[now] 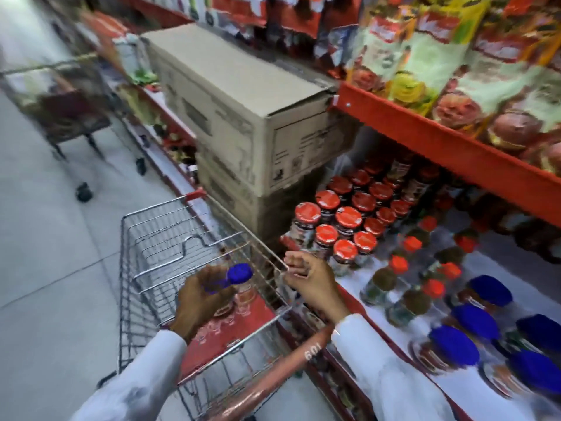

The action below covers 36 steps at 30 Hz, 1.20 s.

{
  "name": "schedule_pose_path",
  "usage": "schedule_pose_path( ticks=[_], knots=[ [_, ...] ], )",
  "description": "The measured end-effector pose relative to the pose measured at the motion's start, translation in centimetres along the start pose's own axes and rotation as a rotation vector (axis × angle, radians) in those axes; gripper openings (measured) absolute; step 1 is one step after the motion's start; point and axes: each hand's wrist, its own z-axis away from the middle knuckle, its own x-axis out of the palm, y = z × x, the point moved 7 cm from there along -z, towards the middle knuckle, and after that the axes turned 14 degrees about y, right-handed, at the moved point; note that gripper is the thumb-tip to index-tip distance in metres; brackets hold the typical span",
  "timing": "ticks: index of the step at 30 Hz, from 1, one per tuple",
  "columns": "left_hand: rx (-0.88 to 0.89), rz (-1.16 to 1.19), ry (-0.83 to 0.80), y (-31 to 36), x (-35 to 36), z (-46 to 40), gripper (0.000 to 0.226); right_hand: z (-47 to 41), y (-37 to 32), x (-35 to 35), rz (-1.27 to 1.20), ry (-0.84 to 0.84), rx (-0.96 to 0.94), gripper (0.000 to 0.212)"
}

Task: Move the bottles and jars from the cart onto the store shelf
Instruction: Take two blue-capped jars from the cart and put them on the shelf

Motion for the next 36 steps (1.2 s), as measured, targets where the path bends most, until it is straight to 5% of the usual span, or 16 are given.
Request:
schedule_pose_path(
  ticks=[4, 7, 21, 27, 36],
  knots=[
    [-0.252, 0.026, 0.112, -7.1, -1.4, -2.3, 0.035, -3.8, 3.3, 8.5, 0.201, -0.189, 0.074, 0.051],
    [-0.363, -0.001, 0.143, -10.1, -0.7, -3.3, 0.063, -5.3, 5.6, 13.1, 0.355, -0.265, 0.017, 0.05],
    [-0.225, -0.103, 0.156, -11.0, 1.4, -3.6, 0.051, -5.9, 6.8, 16.0, 0.292, -0.144, 0.04, 0.068],
    [-0.135, -0.003, 0.153, -6.8, -0.7, -3.4, 0.05, -4.7, 3.0, 12.1, 0.101, -0.063, 0.007, 0.065],
    [0.181, 0.194, -0.068, 7.9, -1.1, 2.2, 0.063, 3.8, -4.4, -5.5, -0.185, 0.251, -0.131, 0.058]
  ],
)
